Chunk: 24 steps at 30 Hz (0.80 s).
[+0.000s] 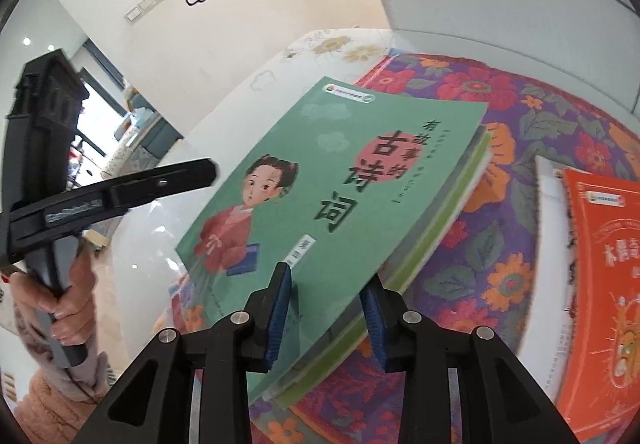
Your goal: Organize books
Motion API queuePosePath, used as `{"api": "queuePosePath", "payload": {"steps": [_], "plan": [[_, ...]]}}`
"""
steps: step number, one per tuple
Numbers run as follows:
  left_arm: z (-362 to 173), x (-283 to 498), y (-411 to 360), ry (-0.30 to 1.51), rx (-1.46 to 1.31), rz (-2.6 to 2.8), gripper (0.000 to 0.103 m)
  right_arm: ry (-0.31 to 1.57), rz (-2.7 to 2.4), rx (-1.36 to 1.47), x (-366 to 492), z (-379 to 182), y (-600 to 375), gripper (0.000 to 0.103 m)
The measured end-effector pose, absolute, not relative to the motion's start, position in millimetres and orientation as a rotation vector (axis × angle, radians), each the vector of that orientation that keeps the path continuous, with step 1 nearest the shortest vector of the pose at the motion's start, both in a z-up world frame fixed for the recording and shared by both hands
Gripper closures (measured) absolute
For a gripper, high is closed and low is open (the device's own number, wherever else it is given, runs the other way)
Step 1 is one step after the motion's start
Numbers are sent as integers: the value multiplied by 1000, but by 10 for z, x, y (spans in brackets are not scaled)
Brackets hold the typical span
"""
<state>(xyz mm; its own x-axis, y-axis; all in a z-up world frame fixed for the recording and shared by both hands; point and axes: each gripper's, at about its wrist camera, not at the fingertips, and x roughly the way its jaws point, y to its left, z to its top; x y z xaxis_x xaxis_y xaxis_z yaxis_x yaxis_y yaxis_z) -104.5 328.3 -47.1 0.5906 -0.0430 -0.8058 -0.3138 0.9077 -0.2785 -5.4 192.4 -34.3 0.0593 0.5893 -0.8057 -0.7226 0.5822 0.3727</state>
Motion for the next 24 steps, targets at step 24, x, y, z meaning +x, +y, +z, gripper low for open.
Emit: {"api": "queuePosePath", "payload": {"steps": [24], "plan": [[-845,-299,1038,905,-283,89,69,1143,552,235,904,-572,-1048,69]]}}
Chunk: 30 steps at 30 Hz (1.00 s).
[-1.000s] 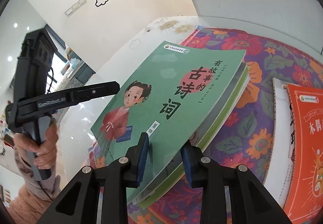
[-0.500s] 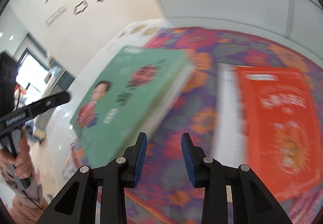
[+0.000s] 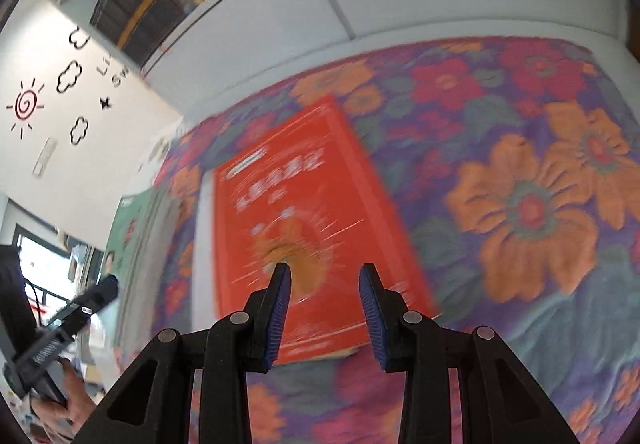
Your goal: Organize books
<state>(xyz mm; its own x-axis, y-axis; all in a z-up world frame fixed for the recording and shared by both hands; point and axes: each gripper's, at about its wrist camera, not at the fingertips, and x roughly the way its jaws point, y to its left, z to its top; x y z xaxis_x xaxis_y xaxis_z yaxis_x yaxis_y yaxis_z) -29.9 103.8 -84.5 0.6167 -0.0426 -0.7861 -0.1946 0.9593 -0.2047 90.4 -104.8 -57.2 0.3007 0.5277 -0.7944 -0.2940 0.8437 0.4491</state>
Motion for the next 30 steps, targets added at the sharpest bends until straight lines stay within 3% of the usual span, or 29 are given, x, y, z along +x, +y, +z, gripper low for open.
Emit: {"api": "queuePosePath", "payload": {"steps": [7,13,15,30], "plan": [[-1298,-19,848,894,-344,92,70,1099,577,163,1179,-817,-1177,69],[-1344,-73,513,800,-188,61,63,999,751,179,1038,-898,-1224,55],[-1342,-79,453,797,-179,41,58,1012,782,196,1026,-908,-1249,54],[-1359,-80,585,775,-286,-20,56,1035,823,285,1022,-970,-1322,54]]}}
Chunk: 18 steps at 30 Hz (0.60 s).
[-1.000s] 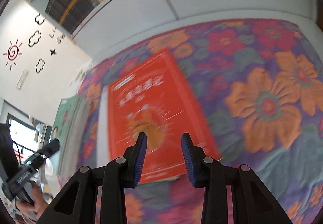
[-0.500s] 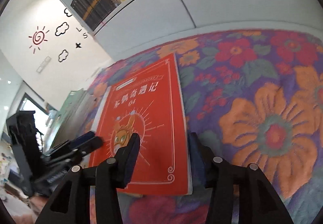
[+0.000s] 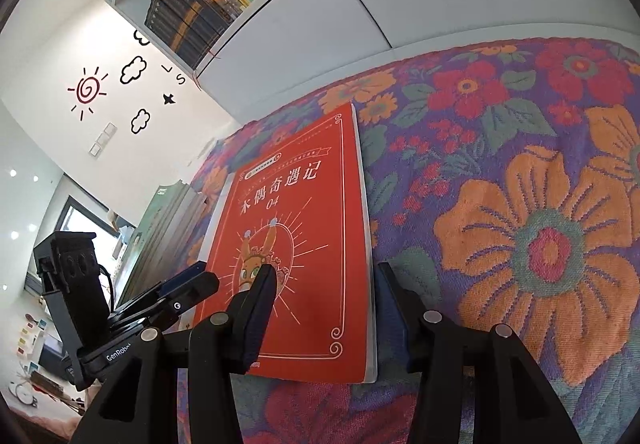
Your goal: Organize books
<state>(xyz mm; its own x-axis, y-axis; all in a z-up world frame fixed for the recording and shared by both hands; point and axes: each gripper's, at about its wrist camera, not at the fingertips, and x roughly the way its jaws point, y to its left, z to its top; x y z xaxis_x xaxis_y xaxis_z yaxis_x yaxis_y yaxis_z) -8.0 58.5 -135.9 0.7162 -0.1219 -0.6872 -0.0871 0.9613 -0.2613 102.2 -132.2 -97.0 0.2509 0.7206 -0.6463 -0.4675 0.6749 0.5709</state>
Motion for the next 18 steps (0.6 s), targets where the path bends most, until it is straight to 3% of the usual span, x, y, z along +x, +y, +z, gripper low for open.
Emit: {"api": "queuePosePath", "payload": {"steps": [18], "plan": [[-1363,-91,604,777,-279,-16,56,1031,818,272,1005,-963,-1326,54]]}}
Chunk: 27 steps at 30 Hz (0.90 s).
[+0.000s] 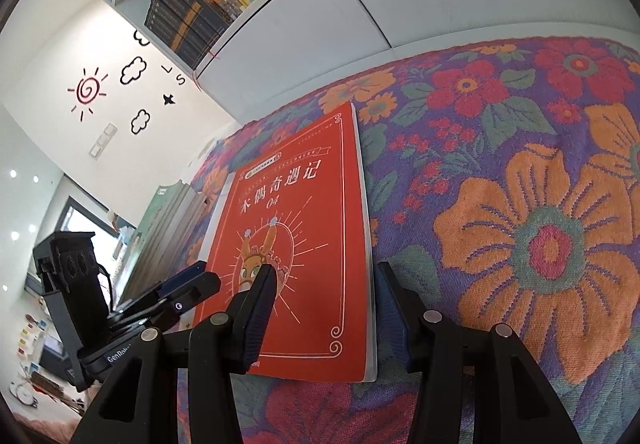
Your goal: Organize books
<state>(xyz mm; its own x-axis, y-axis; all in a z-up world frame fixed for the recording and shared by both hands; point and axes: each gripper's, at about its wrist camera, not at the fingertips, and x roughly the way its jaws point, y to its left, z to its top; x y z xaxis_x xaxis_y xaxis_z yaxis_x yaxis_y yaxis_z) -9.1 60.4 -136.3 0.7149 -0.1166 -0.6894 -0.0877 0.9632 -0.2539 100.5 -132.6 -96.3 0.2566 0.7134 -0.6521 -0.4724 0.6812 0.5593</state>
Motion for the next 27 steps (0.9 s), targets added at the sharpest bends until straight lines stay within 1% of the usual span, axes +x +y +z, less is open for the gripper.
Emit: {"api": "queuePosePath", "payload": {"steps": [9,13,16,19,22,27], "plan": [[-1363,-90,614,778,-279,-20,56,1027,811,237,986,-957,-1283,54],[-1356,-74,546,796,-231,-15,56,1024,804,216,976,-944,-1263,54],[-1335,-68,491,840,-180,-20,56,1034,806,195,982,-931,-1224,52],[-1286,-77,522,925,-212,-51,56,1055,769,130,933,-884,-1135,52],[-1262,-217,590,991,-260,-112,56,1112,743,62,786,-825,-1093,52],[-1281,-773,548,1042,-275,-163,56,1227,782,115,307,-806,-1202,51]]}}
